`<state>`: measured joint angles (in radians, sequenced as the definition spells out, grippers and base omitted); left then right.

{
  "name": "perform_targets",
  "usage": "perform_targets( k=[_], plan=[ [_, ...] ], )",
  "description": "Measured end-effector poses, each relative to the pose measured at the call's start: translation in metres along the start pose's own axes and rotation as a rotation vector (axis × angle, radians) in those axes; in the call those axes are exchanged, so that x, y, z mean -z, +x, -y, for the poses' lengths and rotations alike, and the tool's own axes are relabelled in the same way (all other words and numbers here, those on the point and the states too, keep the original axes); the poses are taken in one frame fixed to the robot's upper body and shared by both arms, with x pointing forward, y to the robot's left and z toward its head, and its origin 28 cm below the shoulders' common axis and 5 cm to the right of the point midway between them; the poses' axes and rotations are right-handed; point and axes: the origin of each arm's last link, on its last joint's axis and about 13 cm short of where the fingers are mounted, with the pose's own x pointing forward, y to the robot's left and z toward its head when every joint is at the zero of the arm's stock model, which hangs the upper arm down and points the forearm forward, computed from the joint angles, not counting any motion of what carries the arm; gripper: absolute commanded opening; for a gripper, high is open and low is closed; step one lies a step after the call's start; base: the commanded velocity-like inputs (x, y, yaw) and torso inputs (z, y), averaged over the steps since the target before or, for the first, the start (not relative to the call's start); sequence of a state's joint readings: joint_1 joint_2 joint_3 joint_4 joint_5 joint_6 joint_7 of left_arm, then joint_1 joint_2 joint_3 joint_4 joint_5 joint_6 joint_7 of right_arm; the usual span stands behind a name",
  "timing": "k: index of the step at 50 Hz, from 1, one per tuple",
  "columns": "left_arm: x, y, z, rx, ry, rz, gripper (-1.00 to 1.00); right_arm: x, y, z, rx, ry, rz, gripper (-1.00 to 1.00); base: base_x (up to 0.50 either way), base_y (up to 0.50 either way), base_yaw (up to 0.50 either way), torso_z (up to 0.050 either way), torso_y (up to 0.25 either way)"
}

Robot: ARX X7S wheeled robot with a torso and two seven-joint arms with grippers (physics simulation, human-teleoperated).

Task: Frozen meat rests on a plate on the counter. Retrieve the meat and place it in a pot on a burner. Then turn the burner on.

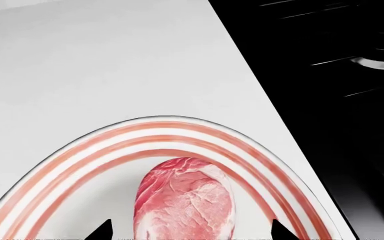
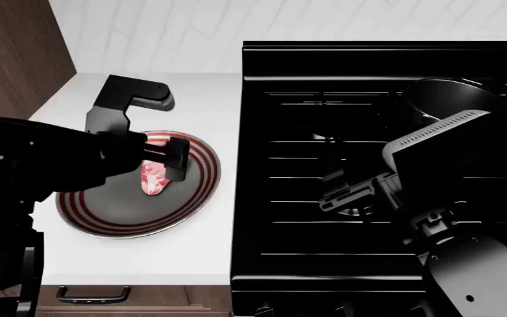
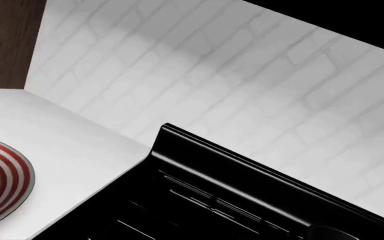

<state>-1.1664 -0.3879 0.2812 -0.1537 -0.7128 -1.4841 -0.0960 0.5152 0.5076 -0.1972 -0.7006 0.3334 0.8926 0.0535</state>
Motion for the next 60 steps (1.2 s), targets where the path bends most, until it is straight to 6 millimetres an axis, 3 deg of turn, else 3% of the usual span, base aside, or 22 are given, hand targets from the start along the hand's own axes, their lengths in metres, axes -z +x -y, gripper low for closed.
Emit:
perform_targets(
  k=[60],
  plan=[
    [0.010, 0.030, -0.007, -0.004, -0.026, -0.103, 1.00, 0.013, 0.010, -0.002, -0.025, 0.008, -0.036, 1.00, 0.00, 0.00, 0.00, 0.000, 0.000]
  ],
)
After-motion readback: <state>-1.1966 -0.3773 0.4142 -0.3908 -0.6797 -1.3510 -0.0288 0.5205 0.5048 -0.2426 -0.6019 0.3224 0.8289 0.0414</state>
